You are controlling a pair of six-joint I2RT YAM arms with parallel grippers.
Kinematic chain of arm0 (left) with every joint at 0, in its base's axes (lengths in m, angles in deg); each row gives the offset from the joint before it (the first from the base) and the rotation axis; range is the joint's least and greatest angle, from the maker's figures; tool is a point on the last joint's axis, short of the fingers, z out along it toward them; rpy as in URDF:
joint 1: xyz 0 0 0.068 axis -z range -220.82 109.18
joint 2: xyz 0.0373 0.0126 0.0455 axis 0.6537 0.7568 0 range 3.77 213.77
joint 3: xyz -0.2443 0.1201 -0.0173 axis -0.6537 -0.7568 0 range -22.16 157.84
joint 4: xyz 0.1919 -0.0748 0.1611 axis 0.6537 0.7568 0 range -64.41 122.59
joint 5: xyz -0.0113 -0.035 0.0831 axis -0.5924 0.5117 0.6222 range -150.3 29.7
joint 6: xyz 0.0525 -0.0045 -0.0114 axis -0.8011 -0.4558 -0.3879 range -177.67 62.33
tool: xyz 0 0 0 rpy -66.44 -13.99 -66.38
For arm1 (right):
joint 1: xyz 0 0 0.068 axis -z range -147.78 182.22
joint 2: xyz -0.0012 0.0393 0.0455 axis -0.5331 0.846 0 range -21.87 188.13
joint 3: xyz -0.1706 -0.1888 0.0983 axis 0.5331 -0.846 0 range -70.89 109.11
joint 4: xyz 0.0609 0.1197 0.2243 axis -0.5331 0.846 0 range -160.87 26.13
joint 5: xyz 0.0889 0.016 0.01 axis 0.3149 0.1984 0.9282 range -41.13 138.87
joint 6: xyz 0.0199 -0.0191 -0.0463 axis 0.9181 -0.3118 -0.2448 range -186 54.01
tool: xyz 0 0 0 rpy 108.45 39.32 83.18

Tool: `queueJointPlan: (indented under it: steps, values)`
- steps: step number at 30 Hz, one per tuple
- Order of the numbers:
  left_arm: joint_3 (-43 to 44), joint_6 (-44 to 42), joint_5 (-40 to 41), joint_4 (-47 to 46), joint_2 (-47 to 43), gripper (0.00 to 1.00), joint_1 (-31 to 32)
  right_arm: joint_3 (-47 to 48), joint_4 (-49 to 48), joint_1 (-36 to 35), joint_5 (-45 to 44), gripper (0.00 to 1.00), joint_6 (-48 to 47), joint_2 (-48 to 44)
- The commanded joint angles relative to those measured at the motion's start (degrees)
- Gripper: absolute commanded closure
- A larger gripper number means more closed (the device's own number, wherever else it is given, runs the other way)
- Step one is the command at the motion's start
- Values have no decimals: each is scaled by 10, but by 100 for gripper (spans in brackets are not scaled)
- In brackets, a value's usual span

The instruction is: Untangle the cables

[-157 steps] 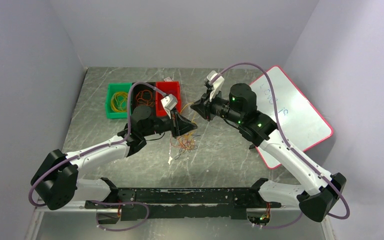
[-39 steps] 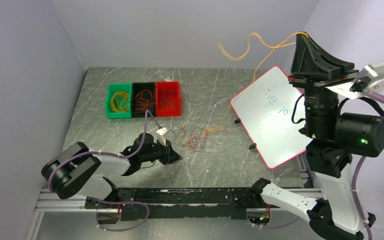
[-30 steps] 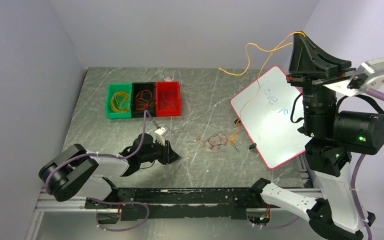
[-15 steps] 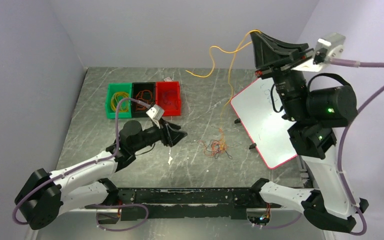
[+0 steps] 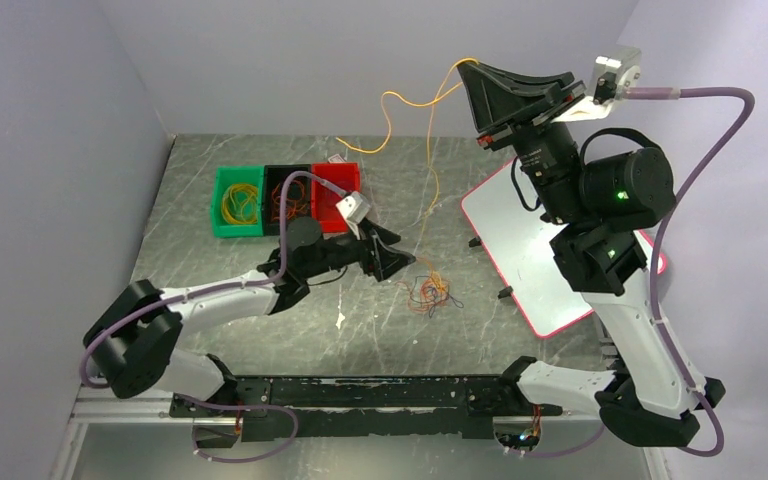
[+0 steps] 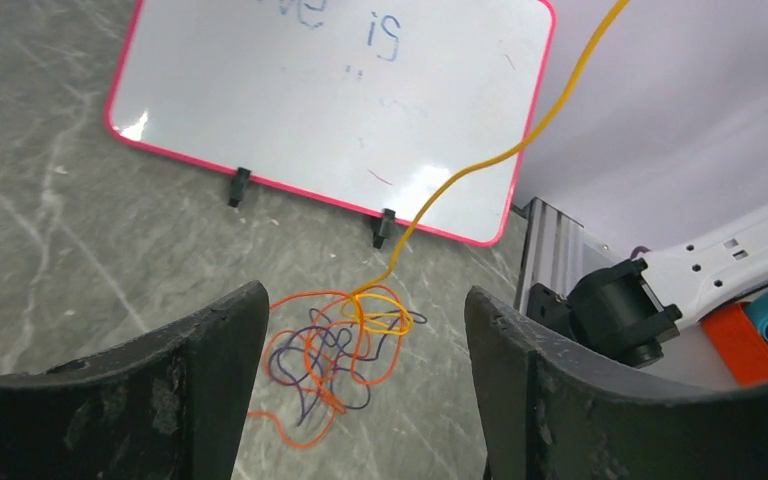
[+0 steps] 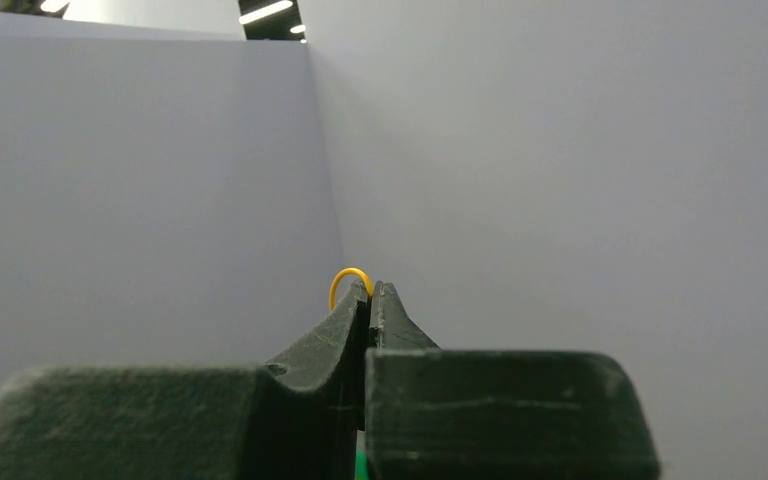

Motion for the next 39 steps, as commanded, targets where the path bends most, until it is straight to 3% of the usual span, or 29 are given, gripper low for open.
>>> queueJointPlan:
  steps: [1, 11, 13, 18, 21, 25, 29, 39]
  values:
    - [24, -2, -18, -84, 48, 23, 26, -2, -29, 0, 7, 100, 24, -8]
    - [125, 33, -38, -147, 189, 27, 52, -17, -26, 1, -3, 100, 27, -22]
    - [141, 38, -47, -143, 204, 39, 52, -22, -23, 0, -8, 100, 24, -27]
    - [112, 43, -42, -129, 187, 80, 52, -40, -9, 1, -39, 100, 6, -41]
    - [61, 44, -21, -110, 140, 93, 52, -60, 5, 1, -76, 100, -2, -51]
    - [-34, 44, 14, -78, 32, 93, 52, -85, 21, 1, -123, 100, -11, -57]
    - [-73, 31, 62, 37, -81, 93, 52, -104, 35, 2, -154, 100, -19, -53]
    - [3, -12, 82, 318, -227, 93, 52, -150, 53, 1, -184, 100, -20, -24]
